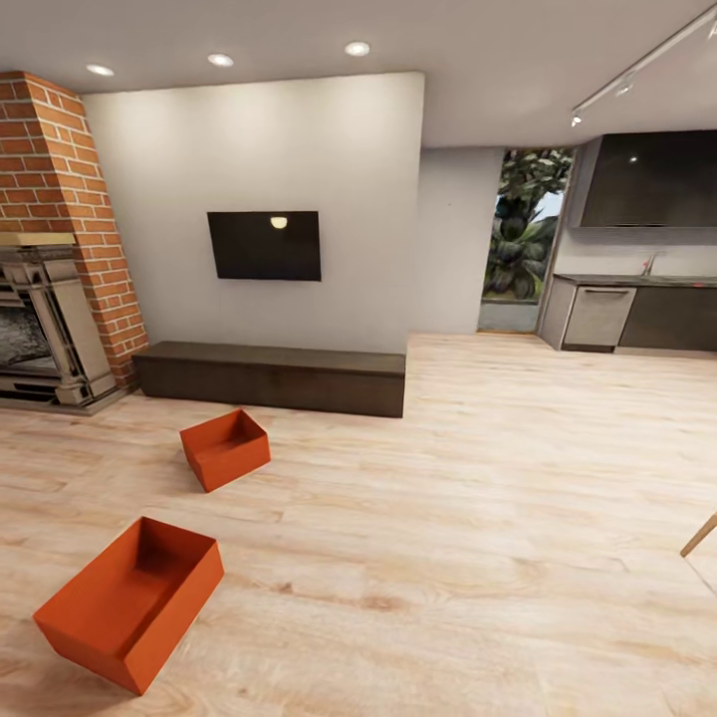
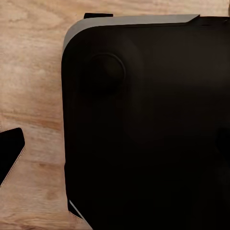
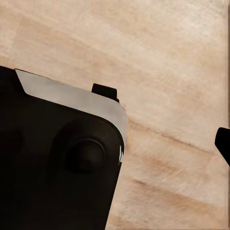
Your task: Move the two storage containers from the living room to the garage. In the garage, place one container on the floor and stack the other container on top of it (either order is fine).
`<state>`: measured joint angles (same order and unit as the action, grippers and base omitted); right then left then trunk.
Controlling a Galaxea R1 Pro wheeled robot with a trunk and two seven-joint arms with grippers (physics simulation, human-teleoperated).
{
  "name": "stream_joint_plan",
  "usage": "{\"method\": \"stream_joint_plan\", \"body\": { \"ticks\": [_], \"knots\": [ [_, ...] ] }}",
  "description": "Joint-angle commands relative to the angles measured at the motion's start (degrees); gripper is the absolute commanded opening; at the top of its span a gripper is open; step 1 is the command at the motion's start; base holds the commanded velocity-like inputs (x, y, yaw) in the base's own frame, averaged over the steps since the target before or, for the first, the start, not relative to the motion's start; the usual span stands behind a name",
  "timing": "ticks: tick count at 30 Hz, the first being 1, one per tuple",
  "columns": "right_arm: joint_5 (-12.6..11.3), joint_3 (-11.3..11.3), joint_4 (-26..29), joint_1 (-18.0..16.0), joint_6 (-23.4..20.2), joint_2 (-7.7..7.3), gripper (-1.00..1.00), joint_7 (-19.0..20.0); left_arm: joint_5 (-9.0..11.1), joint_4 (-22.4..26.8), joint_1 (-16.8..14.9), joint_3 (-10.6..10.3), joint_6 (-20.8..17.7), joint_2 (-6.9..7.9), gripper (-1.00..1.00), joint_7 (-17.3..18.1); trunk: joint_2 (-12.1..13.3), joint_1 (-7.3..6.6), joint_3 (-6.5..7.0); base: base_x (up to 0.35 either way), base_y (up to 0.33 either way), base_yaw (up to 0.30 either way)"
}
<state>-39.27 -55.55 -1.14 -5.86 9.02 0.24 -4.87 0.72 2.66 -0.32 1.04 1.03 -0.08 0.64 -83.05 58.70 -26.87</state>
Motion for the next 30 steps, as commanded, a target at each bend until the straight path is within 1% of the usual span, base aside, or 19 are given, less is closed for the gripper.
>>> {"method": "stream_joint_plan", "body": {
  "ticks": [1,25,30],
  "knots": [
    [-0.37,-0.46,-0.09,-0.03,0.2,0.03,1.0,-0.05,0.07,-0.02,-0.03,0.1,0.11,0.0,1.0,0.07,-0.03,0.03,-0.06,0.322,0.0,0.0],
    [-0.37,-0.57,-0.09,-0.03,0.21,-0.15,1.0,-0.05,0.07,-0.02,-0.03,0.1,0.11,0.0,1.0,0.07,-0.03,0.03,-0.06,0.322,0.0,0.0],
    [-0.25,-0.64,-0.04,-0.03,0.06,0.07,1.0,-0.12,0.07,-0.02,-0.03,0.1,0.11,0.0,1.0,0.07,-0.03,0.03,-0.06,0.322,0.0,0.0]
  ]
}}
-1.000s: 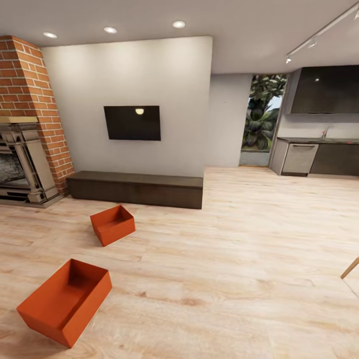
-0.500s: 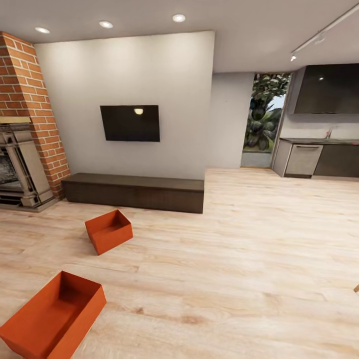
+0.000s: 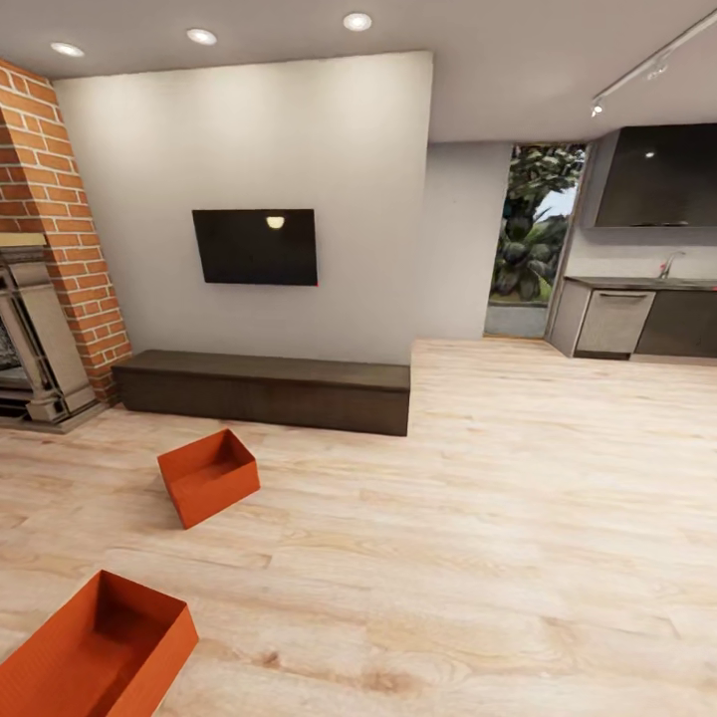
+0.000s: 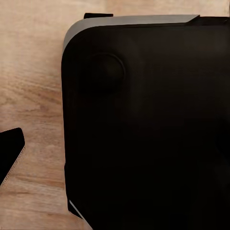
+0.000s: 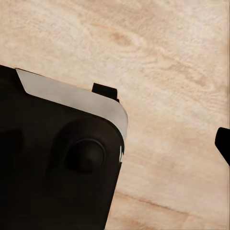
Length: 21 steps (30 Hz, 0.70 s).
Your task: Move the two storage containers from the living room to the garage. In the garage, place one container on the floor and stack the other container on top of it (either order is fine).
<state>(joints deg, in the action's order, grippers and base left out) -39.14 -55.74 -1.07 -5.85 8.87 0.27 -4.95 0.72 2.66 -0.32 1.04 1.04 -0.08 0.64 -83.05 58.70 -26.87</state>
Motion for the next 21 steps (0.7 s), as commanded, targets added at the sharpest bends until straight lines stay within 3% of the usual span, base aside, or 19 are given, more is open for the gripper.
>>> {"method": "stream_joint_plan", "body": {
  "ticks": [1,21],
  "knots": [
    [-0.36,-0.47,-0.11,-0.03,0.14,0.11,1.0,-0.11,0.07,-0.02,-0.03,0.1,0.11,0.0,1.0,0.07,-0.03,0.03,-0.06,0.322,0.0,0.0],
    [-0.39,-0.42,-0.14,-0.03,-0.08,0.17,1.0,-0.32,0.7,-0.01,-0.03,0.1,0.19,0.0,1.0,0.07,-0.03,0.03,-0.06,0.316,0.0,0.0]
  ]
}}
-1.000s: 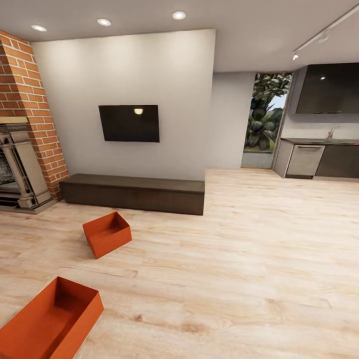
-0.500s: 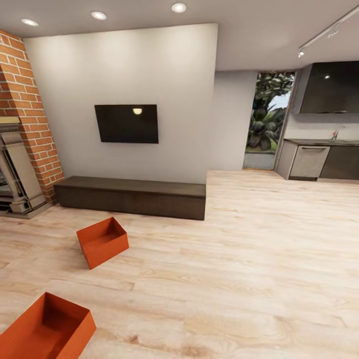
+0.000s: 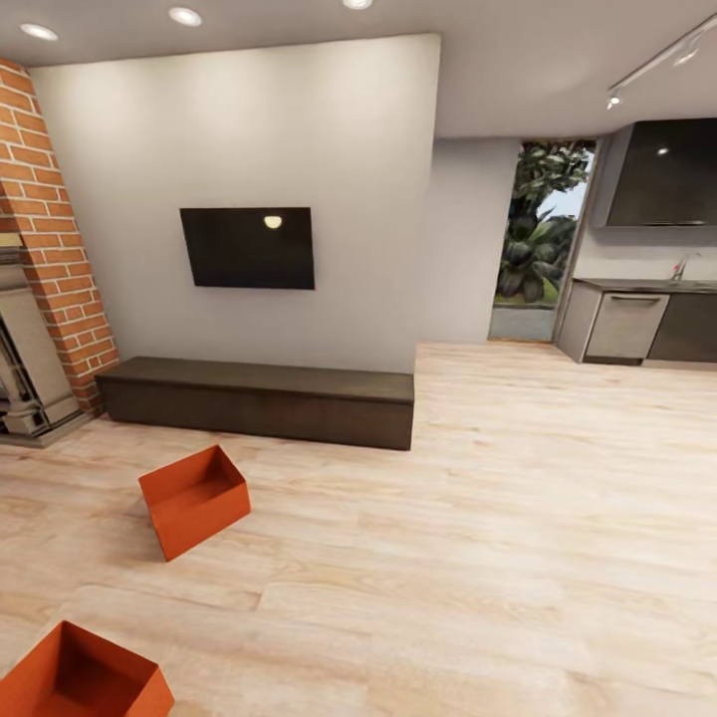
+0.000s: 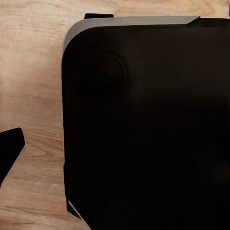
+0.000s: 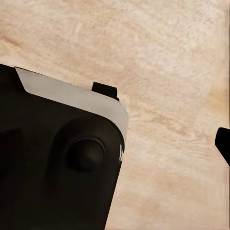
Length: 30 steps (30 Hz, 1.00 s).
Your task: Move the two storage containers from the living room to the garage. In the garage, place one container on the floor and stack the other container on top of it (either order is fine).
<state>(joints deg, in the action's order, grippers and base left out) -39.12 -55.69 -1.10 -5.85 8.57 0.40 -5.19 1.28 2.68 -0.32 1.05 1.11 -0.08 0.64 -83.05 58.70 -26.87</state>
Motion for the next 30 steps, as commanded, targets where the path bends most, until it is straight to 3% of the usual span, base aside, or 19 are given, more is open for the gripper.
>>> {"method": "stream_joint_plan", "body": {
  "ticks": [1,10,30],
  "knots": [
    [-0.4,-0.47,-0.12,-0.04,0.21,0.04,1.0,-0.06,0.17,-0.02,-0.03,0.09,0.12,-0.01,1.0,0.07,-0.03,0.03,-0.06,0.306,0.0,0.0],
    [-0.43,-0.43,-0.08,-0.04,0.47,-0.02,1.0,-0.06,0.21,-0.01,-0.03,0.09,0.12,0.11,1.0,0.07,-0.03,0.03,-0.06,0.219,0.0,0.027],
    [-0.43,-0.46,-0.08,-0.04,0.56,-0.14,1.0,-0.07,0.21,-0.03,-0.03,0.09,0.12,-0.01,1.0,0.07,-0.03,0.03,-0.06,0.002,0.0,0.268]
  ]
}}
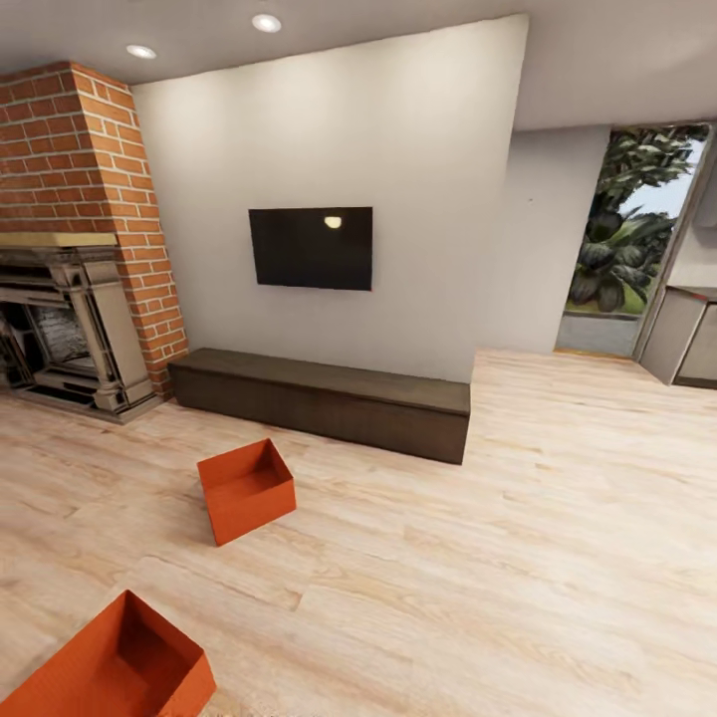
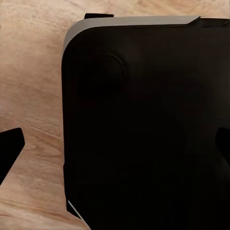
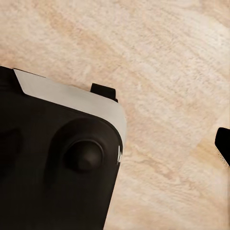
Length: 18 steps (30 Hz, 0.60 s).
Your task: Move the two storage containers from the living room to the garage. In the garage, place one container on the floor and stack the other container on top of it (either order is fine).
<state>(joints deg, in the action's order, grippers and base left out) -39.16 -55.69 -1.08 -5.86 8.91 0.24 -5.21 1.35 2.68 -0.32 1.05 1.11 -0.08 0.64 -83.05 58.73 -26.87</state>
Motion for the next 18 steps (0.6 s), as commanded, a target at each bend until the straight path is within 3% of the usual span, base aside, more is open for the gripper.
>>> {"method": "stream_joint_plan", "body": {
  "ticks": [1,15,18],
  "knots": [
    [-0.39,-0.45,-0.1,-0.02,0.22,0.03,1.0,-0.04,0.14,-0.02,-0.03,0.1,0.12,-0.01,1.0,0.07,-0.03,0.0,-0.06,0.0,0.0,0.275],
    [-0.39,-0.46,-0.1,-0.02,0.18,0.03,1.0,-0.03,0.14,-0.02,-0.03,0.12,0.12,-0.01,1.0,0.06,-0.03,0.0,-0.06,0.004,0.0,0.273],
    [-0.39,-0.45,-0.11,-0.02,0.15,0.03,1.0,0.01,0.14,-0.04,-0.03,0.1,0.12,-0.01,1.0,0.06,-0.03,0.0,-0.06,0.168,0.0,0.122]
  ]
}}
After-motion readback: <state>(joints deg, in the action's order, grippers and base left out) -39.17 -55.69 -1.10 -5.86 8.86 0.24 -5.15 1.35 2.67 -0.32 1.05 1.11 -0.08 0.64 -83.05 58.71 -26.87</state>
